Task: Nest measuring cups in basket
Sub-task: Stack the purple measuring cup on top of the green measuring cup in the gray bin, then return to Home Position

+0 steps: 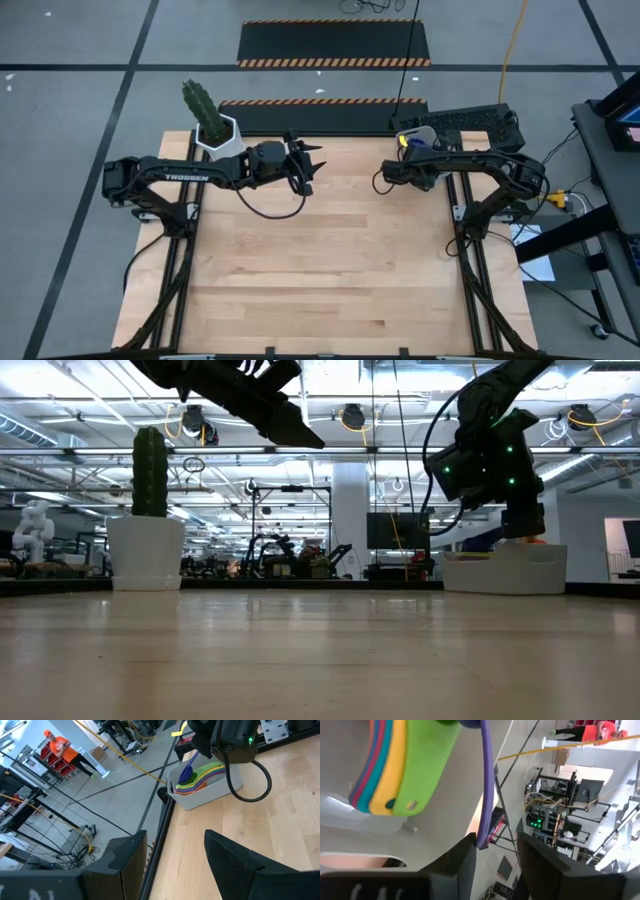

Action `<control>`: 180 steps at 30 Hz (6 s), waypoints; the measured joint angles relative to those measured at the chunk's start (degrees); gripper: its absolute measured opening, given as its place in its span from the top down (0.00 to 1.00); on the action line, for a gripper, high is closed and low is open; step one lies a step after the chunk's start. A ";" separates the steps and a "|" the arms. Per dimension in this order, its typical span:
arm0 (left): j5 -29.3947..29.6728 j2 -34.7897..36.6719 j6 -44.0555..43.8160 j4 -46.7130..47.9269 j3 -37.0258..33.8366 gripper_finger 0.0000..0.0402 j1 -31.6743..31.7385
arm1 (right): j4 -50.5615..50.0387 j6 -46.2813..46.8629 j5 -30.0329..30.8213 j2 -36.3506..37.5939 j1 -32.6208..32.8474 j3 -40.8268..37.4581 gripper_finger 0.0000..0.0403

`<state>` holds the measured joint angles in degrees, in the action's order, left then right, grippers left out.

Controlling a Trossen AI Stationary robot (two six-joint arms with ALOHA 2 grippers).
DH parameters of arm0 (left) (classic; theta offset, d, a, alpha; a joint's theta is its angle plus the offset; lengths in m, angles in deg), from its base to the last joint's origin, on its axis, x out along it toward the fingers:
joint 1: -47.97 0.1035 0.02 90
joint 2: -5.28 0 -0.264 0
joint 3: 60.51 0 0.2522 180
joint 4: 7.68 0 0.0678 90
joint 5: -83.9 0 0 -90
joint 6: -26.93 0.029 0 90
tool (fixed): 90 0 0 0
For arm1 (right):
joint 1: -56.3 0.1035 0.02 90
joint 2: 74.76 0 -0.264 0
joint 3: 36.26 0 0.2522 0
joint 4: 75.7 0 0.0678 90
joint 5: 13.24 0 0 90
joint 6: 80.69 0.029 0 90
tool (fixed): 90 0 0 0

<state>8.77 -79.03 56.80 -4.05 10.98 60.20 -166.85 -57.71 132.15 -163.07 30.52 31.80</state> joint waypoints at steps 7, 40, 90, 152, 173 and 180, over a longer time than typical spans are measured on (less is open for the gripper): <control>-0.02 0.00 -0.02 0.02 0.00 0.50 -0.36 | -3.85 5.19 -4.63 0.00 0.00 0.00 0.59; -2.89 8.53 -10.43 17.91 0.03 0.94 -1.20 | 19.70 0.44 -14.06 27.59 19.98 0.01 0.99; -4.30 36.97 -22.83 -0.70 -33.85 0.98 -7.55 | 104.33 -39.33 -45.17 52.34 25.76 -49.94 1.00; 3.39 37.42 -30.59 -0.50 -34.57 0.97 -21.97 | 79.54 -32.02 -51.19 87.67 30.77 -53.42 1.00; 3.22 45.38 -26.55 -4.99 -42.91 0.98 -21.57 | 79.57 -33.06 -51.06 87.67 30.77 -53.43 1.00; 3.21 50.89 -25.97 -8.88 -47.16 0.96 -22.72 | 79.61 -33.06 -51.06 87.67 30.77 -53.44 1.00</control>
<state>11.99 -28.14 30.83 -12.92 -36.18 37.48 -87.24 -90.77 81.09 -75.40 61.30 -21.64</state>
